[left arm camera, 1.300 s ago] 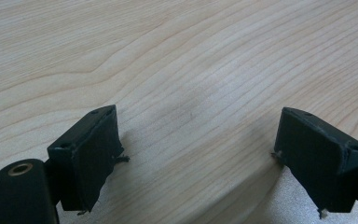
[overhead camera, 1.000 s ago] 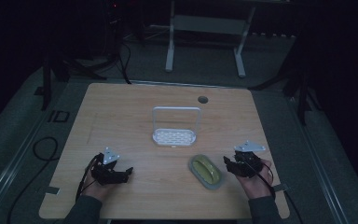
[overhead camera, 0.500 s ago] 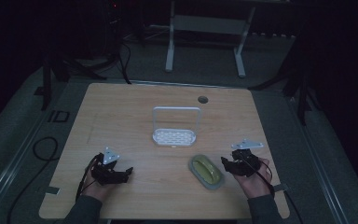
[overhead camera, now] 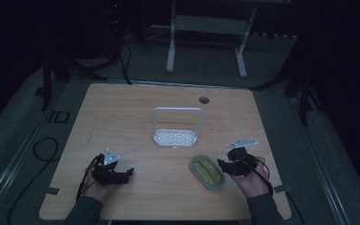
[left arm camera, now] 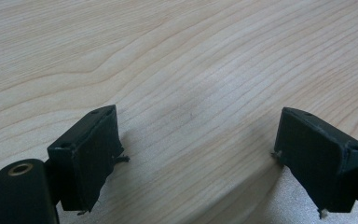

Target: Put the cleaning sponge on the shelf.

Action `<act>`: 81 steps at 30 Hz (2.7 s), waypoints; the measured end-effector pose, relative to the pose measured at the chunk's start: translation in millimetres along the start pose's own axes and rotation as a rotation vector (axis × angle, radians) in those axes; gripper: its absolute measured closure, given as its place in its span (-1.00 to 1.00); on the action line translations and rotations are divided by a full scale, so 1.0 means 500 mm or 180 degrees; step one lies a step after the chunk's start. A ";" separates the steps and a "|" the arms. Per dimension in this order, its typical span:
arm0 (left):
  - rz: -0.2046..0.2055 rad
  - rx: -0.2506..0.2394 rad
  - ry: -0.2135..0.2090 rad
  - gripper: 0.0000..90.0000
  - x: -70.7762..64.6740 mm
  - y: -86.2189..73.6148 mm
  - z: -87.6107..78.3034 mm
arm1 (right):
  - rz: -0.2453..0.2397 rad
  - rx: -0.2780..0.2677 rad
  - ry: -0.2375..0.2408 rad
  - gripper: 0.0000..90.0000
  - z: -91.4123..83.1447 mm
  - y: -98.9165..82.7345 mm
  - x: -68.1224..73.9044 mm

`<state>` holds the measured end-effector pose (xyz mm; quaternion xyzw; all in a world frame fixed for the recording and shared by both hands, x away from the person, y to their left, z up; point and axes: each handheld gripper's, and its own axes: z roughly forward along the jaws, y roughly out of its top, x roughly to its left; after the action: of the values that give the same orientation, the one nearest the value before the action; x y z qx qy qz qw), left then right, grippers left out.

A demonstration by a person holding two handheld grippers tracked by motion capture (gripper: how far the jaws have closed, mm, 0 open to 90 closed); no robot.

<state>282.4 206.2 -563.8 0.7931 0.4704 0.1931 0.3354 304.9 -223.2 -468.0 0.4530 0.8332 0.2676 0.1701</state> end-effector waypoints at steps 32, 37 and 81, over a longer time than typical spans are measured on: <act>0.0000 0.0000 0.0001 -0.68 0.000 0.000 0.000 | -0.0214 0.0387 0.0275 0.27 0.022 0.031 0.029; -0.0001 -0.0001 0.0001 -0.68 0.000 0.000 0.000 | -0.0228 0.0415 0.0296 0.27 0.024 0.034 0.032; 0.0004 0.0001 0.0004 -0.68 0.000 0.000 0.000 | -0.0338 0.0882 0.0598 0.30 0.060 0.068 0.052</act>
<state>282.4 206.2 -563.8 0.7932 0.4702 0.1937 0.3349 329.5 -177.3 -472.5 0.4005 0.8971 0.1820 0.0414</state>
